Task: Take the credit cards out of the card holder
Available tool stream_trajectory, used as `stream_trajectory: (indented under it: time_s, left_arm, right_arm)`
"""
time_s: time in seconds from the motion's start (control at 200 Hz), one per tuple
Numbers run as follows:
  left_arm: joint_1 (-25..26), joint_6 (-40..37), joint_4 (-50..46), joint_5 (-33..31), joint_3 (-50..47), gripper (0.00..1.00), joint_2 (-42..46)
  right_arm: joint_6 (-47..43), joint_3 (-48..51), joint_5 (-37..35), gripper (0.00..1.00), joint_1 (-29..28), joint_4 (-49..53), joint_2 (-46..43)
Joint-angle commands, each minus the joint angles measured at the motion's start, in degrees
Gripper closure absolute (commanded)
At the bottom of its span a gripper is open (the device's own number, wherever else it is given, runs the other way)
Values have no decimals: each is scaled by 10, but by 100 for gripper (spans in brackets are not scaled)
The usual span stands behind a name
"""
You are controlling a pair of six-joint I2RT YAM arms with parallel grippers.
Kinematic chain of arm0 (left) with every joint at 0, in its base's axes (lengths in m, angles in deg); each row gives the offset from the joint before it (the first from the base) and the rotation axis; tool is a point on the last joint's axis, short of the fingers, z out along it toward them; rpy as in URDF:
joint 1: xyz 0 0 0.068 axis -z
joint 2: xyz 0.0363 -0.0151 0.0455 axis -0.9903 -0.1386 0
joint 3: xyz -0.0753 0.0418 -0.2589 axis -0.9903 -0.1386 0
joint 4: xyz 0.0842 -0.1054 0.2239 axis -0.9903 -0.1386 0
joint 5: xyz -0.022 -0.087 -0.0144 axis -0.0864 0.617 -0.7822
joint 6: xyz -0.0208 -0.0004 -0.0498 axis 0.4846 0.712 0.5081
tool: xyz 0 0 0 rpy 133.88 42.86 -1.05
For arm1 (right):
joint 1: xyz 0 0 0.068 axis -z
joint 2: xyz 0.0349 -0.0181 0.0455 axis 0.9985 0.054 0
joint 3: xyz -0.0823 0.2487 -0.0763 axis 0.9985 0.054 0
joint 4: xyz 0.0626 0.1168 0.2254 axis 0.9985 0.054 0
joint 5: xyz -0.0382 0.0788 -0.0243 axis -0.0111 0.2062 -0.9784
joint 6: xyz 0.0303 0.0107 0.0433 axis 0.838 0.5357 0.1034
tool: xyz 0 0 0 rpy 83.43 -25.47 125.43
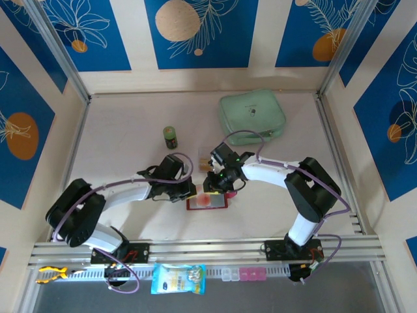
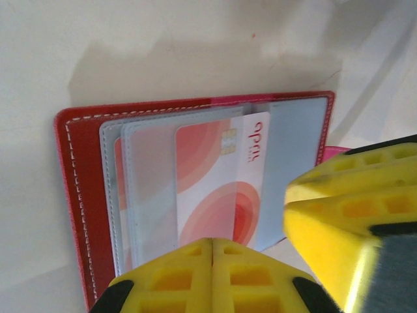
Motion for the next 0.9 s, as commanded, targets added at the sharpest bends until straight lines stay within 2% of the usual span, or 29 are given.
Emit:
stream_trajectory:
  time_s: [0.0,0.445,0.895]
  left_arm:
    - [7,-3,2,8,11,99,-13]
    - [7,-3,10,12,3,100,-42]
    - [7,-3,-12,-4,-2,100,-33]
  right_arm:
    - [8,9,17,76,4,2,-13]
    - [10,15,23,76,9,-3,-3]
    - [13,27,35,76,9,-16,15]
